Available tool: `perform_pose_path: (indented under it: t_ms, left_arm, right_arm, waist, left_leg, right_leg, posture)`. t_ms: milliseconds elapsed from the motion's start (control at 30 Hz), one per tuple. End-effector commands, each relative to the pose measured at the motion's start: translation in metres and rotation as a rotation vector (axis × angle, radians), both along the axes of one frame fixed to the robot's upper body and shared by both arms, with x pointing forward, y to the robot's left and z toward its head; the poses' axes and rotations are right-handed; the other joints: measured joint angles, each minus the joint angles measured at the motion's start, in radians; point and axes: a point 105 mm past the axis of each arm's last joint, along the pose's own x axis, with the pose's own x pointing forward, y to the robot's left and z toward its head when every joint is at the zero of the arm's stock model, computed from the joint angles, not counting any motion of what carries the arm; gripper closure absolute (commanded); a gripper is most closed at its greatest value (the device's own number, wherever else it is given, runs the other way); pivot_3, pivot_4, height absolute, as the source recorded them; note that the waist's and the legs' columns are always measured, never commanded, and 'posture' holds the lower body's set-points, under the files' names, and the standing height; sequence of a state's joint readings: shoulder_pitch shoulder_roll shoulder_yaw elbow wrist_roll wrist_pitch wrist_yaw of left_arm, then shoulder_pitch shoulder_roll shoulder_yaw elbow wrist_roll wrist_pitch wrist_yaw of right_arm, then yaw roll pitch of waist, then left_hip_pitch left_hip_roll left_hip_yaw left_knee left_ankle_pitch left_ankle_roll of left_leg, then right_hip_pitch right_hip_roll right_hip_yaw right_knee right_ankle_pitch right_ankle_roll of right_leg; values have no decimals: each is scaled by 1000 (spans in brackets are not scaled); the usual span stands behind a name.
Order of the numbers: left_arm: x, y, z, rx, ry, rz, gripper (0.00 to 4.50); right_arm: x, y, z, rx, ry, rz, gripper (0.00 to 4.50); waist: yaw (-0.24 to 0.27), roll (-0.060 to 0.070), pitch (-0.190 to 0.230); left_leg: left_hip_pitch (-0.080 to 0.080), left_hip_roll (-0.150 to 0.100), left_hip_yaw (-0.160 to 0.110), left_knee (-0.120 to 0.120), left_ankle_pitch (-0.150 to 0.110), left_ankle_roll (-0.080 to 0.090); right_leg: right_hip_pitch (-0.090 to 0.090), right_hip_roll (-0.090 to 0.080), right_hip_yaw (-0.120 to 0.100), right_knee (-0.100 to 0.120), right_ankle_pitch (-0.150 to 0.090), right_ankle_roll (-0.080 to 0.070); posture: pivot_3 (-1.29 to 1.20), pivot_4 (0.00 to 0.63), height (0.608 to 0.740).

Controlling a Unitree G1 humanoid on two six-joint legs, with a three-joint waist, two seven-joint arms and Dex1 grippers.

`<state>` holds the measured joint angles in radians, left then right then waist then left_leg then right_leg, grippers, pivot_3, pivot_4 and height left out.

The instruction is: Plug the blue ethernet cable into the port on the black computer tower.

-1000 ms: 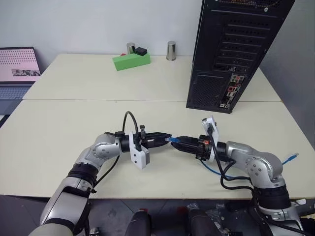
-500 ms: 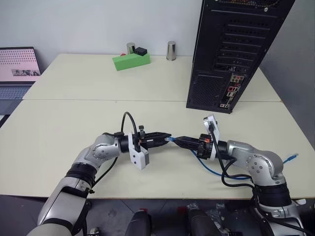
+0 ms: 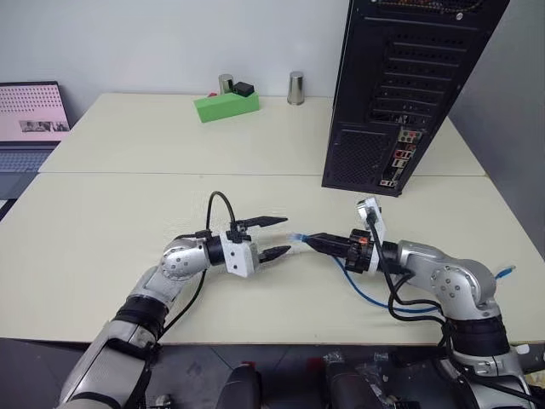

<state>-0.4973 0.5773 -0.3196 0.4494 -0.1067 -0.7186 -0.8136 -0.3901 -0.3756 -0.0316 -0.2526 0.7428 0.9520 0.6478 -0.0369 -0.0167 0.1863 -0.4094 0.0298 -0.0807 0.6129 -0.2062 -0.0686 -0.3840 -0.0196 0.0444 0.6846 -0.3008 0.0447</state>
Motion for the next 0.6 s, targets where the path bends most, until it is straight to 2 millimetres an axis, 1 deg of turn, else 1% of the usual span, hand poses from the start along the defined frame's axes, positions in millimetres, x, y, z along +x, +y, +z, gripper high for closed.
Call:
perform_pose_path:
  t_ms: [33, 100, 133, 233, 333, 467, 600]
  left_arm:
    - [-5, -5, 20, -109, 243, -33, 649]
    - [-6, -8, 24, -113, 335, -50, 170]
    - [-2, -8, 26, -119, 376, -45, 46]
    - [16, -18, 44, -169, 426, -15, 46]
    - [32, -39, 62, -265, 427, 34, 46]
    - [47, -58, 75, -353, 395, 107, 46]
    - [53, -74, 77, -393, 398, 150, 46]
  right_arm:
    - [8, -23, 24, -45, -187, -190, 4500]
    - [11, -35, 28, -79, -233, -294, 4500]
    - [14, -41, 30, -106, -264, -366, 4500]
    - [19, -60, 38, -182, -341, -623, 4500]
    - [26, -78, 46, -257, -403, -868, 4500]
    - [33, -89, 54, -287, -431, -1057, 4500]
    - [42, -99, 57, -263, -409, -1185, 4500]
  waist:
    - [-1, 0, 0]
    - [-1, 0, 0]
    - [-2, 0, 0]
    - [0, 0, 0]
    - [3, 0, 0]
    - [1, 0, 0]
    - [-7, 0, 0]
  left_leg:
    - [0, 0, 0, 0, 0, 0]
    - [0, 0, 0, 0, 0, 0]
    - [0, 0, 0, 0, 0, 0]
    - [0, 0, 0, 0, 0, 0]
    - [-1, 0, -1, 1, 0, 0]
    - [-2, 0, 0, 1, 0, 0]
    - [-2, 0, 0, 1, 0, 0]
  right_leg:
    - [0, 0, 0, 0, 0, 0]
    - [0, 0, 0, 0, 0, 0]
    - [0, 0, 0, 0, 0, 0]
    - [0, 0, 0, 0, 0, 0]
    - [-1, 1, 0, 1, 0, 0]
    - [-1, 1, 0, 0, 0, 0]
    - [-4, 1, 2, 3, 0, 0]
  posture:
    - [0, 150, 740]
    - [0, 150, 740]
    - [0, 150, 740]
    - [0, 150, 740]
    - [0, 150, 740]
    - [0, 150, 740]
    - [0, 150, 740]
